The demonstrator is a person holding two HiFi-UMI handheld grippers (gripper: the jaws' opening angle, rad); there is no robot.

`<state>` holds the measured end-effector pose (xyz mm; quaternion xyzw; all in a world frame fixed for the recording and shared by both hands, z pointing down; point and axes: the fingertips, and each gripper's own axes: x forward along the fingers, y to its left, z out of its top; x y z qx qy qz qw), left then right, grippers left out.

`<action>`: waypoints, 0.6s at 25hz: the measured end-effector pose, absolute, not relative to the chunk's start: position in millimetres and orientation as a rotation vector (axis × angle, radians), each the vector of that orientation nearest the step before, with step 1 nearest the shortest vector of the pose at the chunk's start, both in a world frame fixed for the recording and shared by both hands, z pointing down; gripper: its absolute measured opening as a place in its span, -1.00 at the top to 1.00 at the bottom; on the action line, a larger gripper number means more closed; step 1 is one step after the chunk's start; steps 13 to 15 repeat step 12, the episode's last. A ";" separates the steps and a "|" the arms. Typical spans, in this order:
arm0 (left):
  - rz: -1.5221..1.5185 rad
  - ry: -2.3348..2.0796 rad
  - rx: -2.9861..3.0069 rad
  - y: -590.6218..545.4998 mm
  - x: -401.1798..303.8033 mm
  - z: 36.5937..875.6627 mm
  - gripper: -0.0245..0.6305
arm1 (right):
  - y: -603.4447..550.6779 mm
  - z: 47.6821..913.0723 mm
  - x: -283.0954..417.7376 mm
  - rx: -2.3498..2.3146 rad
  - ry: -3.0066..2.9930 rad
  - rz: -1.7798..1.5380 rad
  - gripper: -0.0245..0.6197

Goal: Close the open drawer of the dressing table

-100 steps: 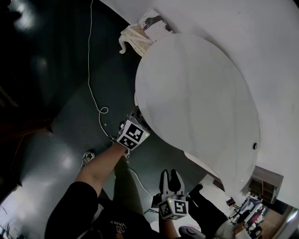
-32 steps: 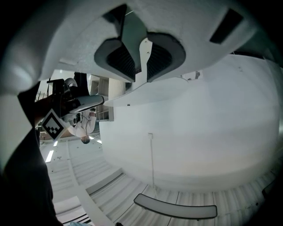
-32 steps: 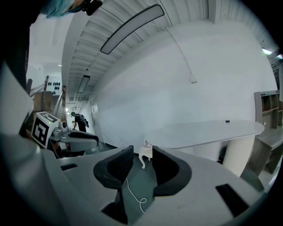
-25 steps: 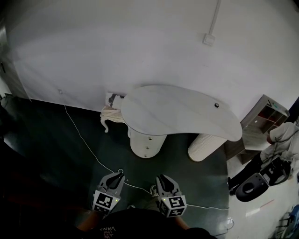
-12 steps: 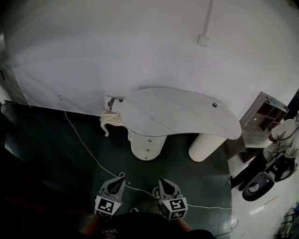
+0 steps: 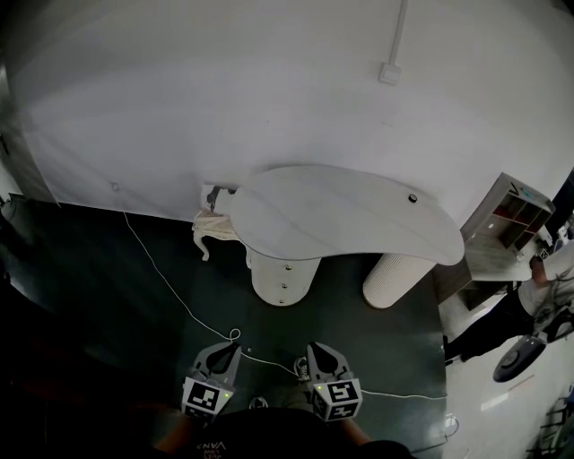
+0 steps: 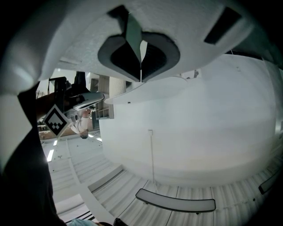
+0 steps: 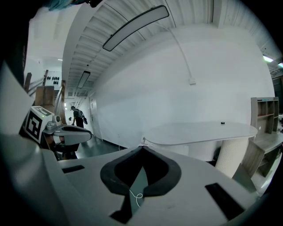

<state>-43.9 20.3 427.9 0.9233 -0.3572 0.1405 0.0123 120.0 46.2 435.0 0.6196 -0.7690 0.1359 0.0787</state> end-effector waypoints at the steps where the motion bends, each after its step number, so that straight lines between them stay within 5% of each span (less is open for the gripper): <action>1: 0.438 -1.112 2.879 19.8 -42.8 426.5 0.85 | 45.8 434.5 120.7 1.855 -2.302 0.408 0.90; 15: 0.432 -1.108 2.884 16.0 -38.7 424.6 0.86 | 41.2 434.1 123.0 1.847 -2.306 0.412 0.90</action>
